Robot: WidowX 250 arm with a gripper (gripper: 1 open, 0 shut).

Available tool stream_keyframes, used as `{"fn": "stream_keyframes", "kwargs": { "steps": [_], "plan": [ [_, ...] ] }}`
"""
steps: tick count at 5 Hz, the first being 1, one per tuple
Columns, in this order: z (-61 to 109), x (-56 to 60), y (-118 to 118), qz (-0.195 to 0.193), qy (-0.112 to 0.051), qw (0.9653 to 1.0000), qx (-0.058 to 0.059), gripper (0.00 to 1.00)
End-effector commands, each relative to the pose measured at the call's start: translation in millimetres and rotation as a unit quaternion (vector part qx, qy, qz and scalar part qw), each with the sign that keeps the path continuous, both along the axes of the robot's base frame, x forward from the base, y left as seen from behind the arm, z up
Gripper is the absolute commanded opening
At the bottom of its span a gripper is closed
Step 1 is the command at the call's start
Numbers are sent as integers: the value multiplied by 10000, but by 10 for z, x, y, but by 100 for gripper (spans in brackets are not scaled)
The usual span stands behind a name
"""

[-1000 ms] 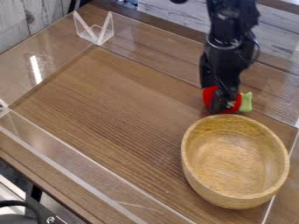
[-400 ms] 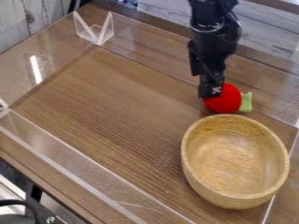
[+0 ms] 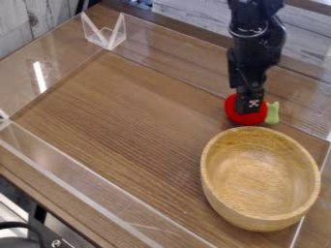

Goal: Move the red object to the left side of the table

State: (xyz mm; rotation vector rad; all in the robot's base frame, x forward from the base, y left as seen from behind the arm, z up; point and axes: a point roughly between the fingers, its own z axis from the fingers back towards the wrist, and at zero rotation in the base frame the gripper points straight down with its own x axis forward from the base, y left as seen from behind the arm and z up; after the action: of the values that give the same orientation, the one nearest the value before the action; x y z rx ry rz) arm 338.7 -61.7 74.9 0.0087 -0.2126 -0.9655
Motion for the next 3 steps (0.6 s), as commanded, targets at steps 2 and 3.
{"fn": "stream_keyframes", "kwargs": {
  "steps": [2, 3],
  "plan": [
    [295, 99, 219, -69, 49, 9998, -151, 100],
    [236, 37, 326, 115, 221, 9995, -172, 100]
  ]
}}
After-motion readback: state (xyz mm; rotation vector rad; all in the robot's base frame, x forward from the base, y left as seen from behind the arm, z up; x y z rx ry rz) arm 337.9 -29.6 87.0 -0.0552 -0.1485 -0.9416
